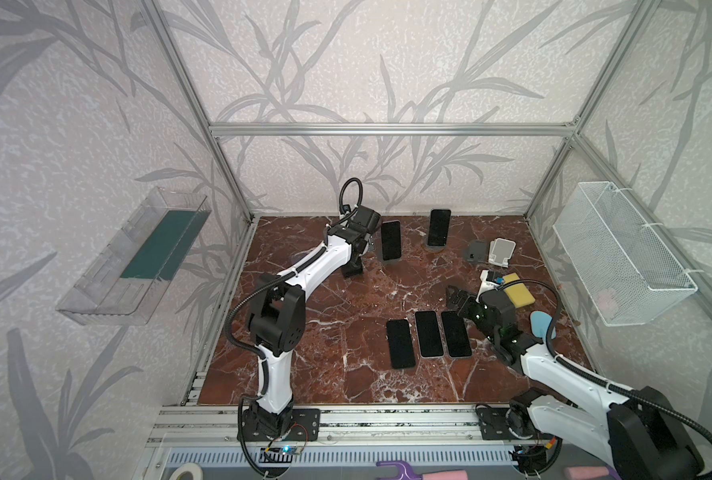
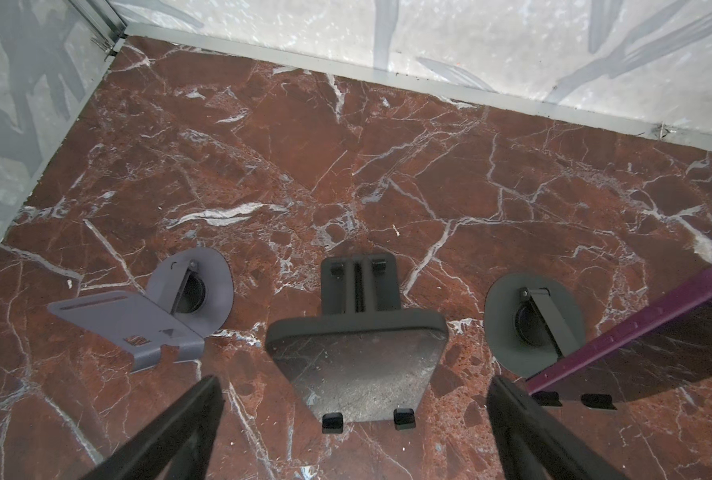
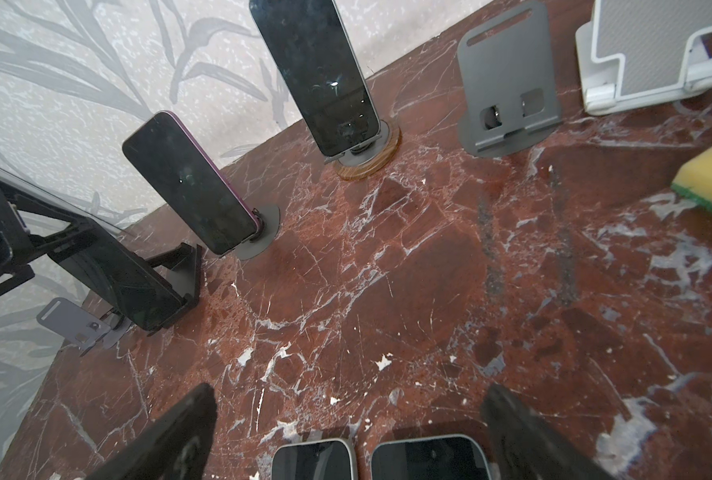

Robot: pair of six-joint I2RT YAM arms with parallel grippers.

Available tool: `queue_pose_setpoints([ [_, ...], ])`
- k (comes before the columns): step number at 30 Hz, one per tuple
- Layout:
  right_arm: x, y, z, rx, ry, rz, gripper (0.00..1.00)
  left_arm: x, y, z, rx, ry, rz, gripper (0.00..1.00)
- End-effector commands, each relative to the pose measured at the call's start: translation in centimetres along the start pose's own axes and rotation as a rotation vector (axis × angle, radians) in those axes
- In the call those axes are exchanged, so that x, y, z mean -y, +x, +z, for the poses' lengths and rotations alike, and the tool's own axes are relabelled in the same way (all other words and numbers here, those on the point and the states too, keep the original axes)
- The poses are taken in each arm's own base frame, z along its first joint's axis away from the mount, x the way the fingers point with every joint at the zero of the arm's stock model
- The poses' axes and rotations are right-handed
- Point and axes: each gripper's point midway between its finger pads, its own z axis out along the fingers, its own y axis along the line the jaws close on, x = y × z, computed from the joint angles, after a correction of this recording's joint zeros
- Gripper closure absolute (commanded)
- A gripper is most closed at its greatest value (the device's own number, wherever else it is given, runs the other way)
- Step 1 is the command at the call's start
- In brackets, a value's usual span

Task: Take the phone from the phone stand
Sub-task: 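Lower and close the left gripper on the black phone's top edge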

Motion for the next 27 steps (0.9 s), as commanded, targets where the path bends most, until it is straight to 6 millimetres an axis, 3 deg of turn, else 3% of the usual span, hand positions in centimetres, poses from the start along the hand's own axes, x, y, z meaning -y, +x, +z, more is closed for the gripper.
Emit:
queue_pose_setpoints([
  [1,-0.1,-0.1,0.2,0.005,-0.001,-0.009,0.01,0.6,-0.7,0.2,0.015,0.012,0.016,0.01],
  [18,-0.4,0.2,0.4,-0.015,-0.011,-0.002,0.01,-0.2,1.1,2.0,0.045,-0.014,-0.016,0.04],
  [27,-0.4,0.2,0.4,-0.018,-0.010,-0.006,0.01,0.2,1.7,3.1,0.041,-0.017,-0.001,0.10],
])
